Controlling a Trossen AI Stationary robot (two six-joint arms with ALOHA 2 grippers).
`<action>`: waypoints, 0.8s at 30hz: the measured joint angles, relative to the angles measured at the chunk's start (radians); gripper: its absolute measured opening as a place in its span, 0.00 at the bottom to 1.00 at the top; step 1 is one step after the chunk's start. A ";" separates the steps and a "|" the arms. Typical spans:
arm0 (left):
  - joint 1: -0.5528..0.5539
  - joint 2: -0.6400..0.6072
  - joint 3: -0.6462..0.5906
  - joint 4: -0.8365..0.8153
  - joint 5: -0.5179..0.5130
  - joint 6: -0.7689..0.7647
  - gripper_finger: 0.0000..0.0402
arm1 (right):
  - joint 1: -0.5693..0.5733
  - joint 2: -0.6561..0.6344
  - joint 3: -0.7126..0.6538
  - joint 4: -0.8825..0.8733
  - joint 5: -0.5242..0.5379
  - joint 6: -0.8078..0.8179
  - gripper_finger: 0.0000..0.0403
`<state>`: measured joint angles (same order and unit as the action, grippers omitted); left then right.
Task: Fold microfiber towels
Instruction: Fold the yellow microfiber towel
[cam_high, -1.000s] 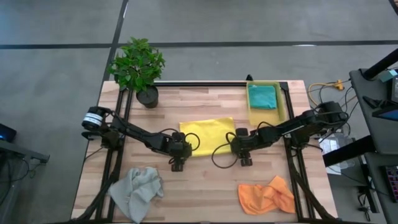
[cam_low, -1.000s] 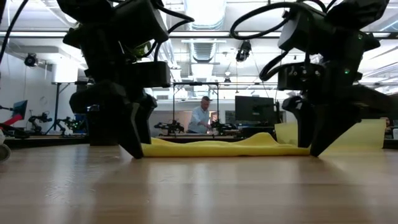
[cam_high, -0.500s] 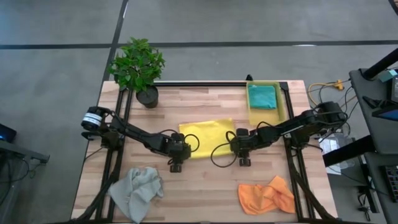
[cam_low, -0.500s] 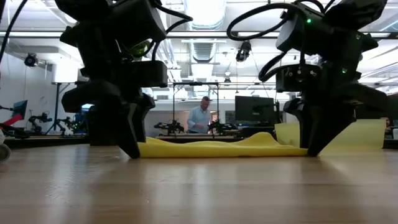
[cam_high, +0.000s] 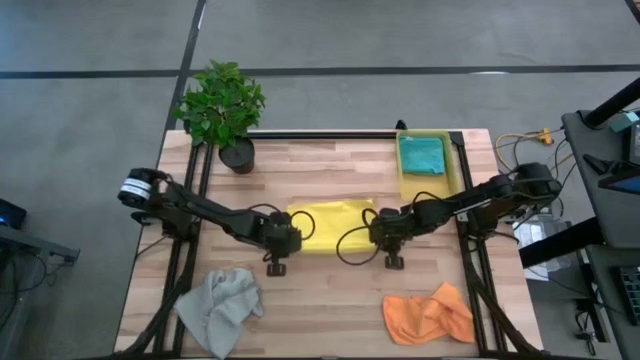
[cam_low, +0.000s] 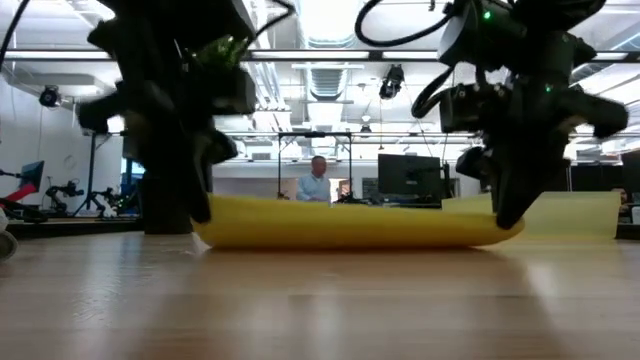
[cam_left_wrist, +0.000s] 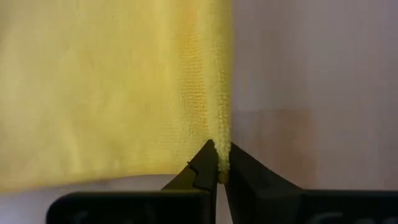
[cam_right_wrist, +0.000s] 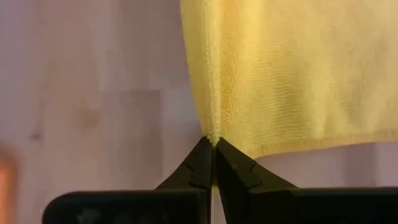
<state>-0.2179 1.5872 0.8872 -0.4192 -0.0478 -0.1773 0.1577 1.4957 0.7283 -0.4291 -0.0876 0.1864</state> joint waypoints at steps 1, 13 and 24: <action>0.000 -0.019 -0.003 0.000 0.027 0.000 0.00 | 0.001 -0.004 0.002 -0.002 -0.021 0.000 0.02; 0.004 -0.133 -0.014 -0.043 -0.123 -0.047 0.00 | -0.059 -0.048 0.029 -0.019 -0.005 -0.019 0.02; 0.009 -0.122 -0.032 -0.081 -0.230 -0.054 0.00 | -0.170 -0.048 0.058 -0.013 0.010 -0.064 0.02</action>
<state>-0.2085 1.4654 0.8547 -0.5007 -0.2773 -0.2310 -0.0124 1.4479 0.7862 -0.4418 -0.0772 0.1219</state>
